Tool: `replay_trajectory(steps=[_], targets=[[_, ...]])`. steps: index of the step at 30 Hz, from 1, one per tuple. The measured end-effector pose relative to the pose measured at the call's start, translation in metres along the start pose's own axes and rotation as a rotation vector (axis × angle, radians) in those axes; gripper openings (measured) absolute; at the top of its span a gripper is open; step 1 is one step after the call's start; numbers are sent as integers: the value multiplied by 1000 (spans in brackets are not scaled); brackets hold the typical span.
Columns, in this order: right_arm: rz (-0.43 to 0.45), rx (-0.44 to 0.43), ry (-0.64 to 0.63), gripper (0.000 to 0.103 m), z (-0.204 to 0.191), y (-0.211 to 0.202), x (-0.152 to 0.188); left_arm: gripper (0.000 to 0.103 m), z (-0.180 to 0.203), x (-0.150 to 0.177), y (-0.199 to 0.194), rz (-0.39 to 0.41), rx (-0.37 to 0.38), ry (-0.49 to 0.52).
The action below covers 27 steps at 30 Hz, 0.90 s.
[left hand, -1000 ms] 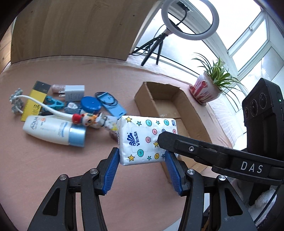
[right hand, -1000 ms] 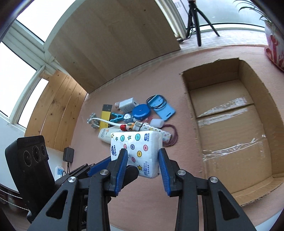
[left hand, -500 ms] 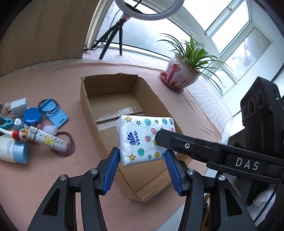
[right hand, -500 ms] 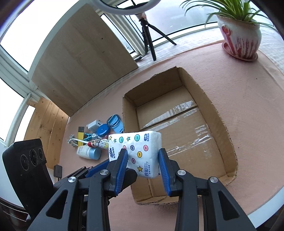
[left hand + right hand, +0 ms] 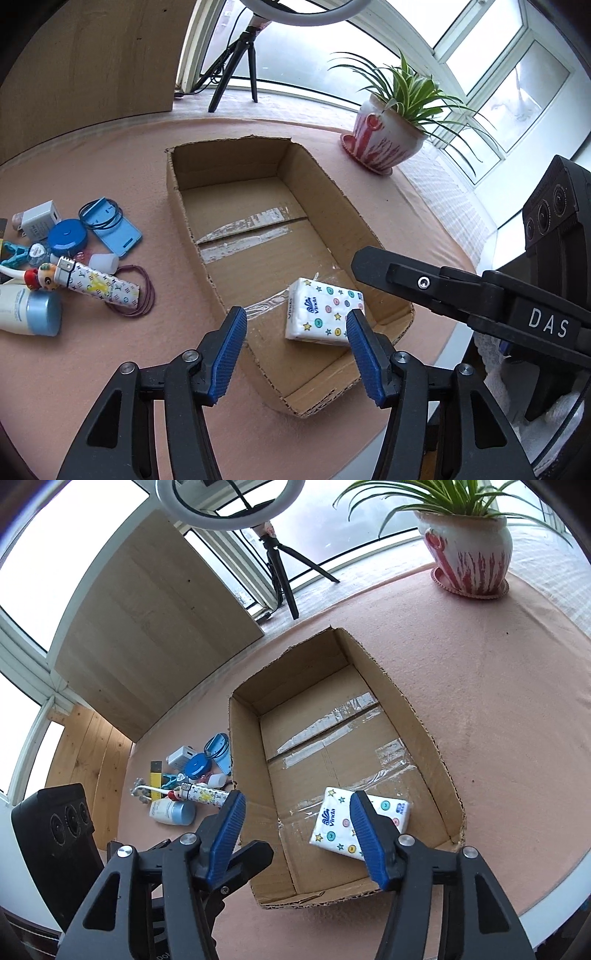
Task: Organize objects
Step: 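Withdraw the left tool from the box back over the pile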
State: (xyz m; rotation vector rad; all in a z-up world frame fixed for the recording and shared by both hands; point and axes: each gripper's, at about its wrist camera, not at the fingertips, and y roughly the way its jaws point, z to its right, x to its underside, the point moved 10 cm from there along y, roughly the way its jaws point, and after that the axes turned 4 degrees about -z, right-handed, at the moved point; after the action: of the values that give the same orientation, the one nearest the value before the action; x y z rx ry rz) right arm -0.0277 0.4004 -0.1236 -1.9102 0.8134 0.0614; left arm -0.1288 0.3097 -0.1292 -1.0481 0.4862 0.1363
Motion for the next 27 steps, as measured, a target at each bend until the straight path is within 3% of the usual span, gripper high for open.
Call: replay_trajectory(steps=[11, 21, 27], targets=[[-51, -40, -177, 55, -74, 33, 3, 64, -87, 35, -55, 45, -94, -191], [-190, -107, -306, 55, -154, 112, 2, 65, -197, 90, -132, 123, -220, -412], [-275, -102, -352, 54, -189, 162, -1, 65, -233, 120, -169, 166, -264, -485]])
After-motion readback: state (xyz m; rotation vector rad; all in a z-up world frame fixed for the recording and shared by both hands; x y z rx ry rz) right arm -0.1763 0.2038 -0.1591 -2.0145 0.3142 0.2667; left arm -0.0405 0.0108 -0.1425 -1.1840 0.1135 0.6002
